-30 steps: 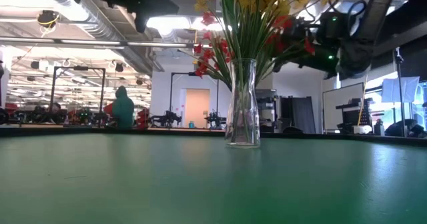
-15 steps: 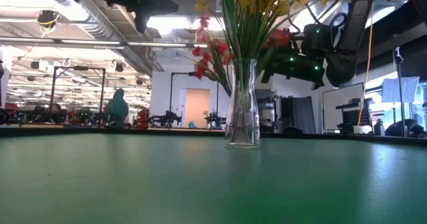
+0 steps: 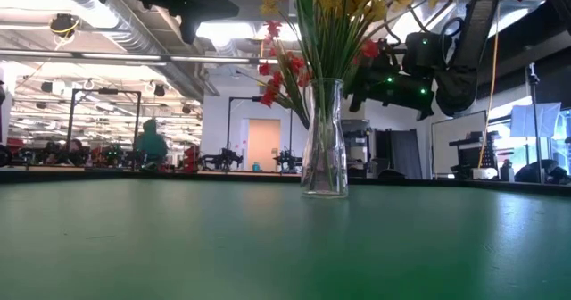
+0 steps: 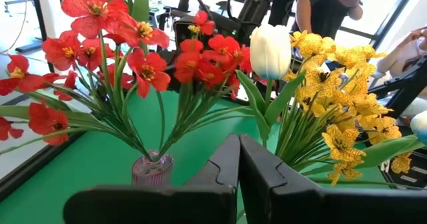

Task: Sort flowers into vase by color
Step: Put the red tulip into the violet vase

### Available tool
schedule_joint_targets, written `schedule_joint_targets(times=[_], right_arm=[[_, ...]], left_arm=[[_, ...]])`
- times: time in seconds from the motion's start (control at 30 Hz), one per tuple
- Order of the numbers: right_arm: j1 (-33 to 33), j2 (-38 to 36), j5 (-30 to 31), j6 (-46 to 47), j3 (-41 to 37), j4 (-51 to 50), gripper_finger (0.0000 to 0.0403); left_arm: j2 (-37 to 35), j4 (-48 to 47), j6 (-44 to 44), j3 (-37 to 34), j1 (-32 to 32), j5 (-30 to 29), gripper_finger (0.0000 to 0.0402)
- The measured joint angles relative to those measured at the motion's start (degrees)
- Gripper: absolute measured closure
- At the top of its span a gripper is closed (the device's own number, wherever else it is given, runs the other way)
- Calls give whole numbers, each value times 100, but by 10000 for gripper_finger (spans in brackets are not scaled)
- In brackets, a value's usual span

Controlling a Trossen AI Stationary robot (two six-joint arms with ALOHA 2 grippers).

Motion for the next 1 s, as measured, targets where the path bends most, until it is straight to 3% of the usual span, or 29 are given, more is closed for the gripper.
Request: schedule_joint_targets(times=[0.67,1.0], right_arm=[[4,-50,-262,-32,339,10,403],[4,442,-354,-61,335,25,403]], left_arm=[[0,2,24,0,-1,-60,401],[0,-1,152,0,5,-70,401]])
